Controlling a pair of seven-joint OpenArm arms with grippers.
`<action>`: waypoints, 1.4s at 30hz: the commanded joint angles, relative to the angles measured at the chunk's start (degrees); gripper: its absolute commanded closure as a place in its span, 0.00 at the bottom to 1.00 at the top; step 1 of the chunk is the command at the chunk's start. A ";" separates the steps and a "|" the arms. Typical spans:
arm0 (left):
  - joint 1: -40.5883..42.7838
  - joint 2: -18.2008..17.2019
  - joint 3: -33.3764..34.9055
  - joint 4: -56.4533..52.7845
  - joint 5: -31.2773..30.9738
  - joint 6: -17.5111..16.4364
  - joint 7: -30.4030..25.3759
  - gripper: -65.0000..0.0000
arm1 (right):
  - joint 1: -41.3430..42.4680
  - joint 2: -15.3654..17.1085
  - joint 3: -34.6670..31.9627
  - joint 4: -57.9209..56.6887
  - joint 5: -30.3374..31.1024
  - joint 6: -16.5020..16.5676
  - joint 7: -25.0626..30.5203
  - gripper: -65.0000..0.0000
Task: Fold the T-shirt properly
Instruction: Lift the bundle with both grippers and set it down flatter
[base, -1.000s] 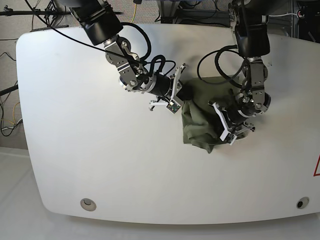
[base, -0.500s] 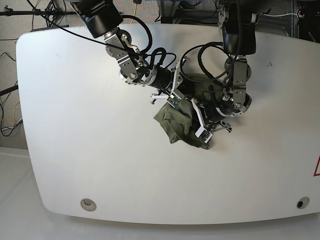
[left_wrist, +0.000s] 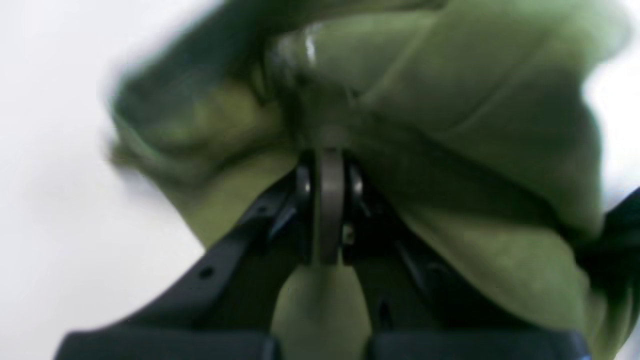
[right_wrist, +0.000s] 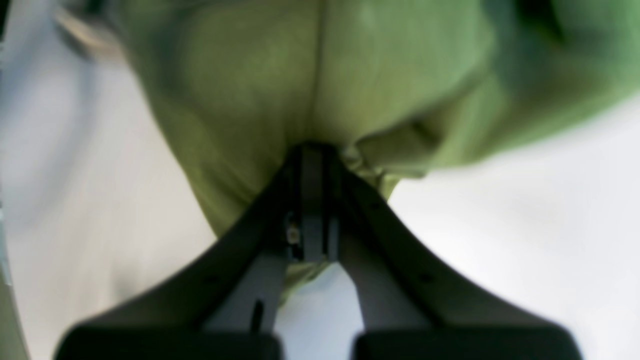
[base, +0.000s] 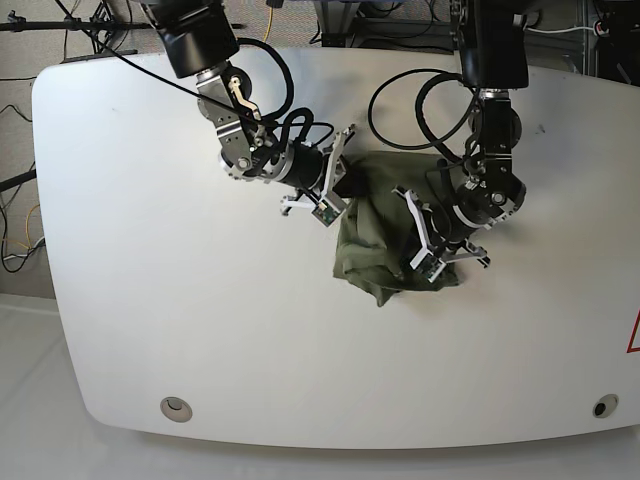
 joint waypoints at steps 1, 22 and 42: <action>-1.22 -0.43 0.10 2.51 -0.83 -0.03 -1.33 1.00 | 0.10 1.54 0.25 0.73 -4.41 -2.52 -6.14 0.99; 1.16 -2.89 0.01 12.53 -0.83 0.06 3.59 1.00 | 4.15 1.54 0.25 19.10 -4.41 -2.52 -18.10 0.99; 6.35 -2.72 -7.11 12.53 -0.92 -0.21 3.59 1.00 | 7.93 -1.19 0.25 18.22 -4.41 -2.61 -19.50 0.66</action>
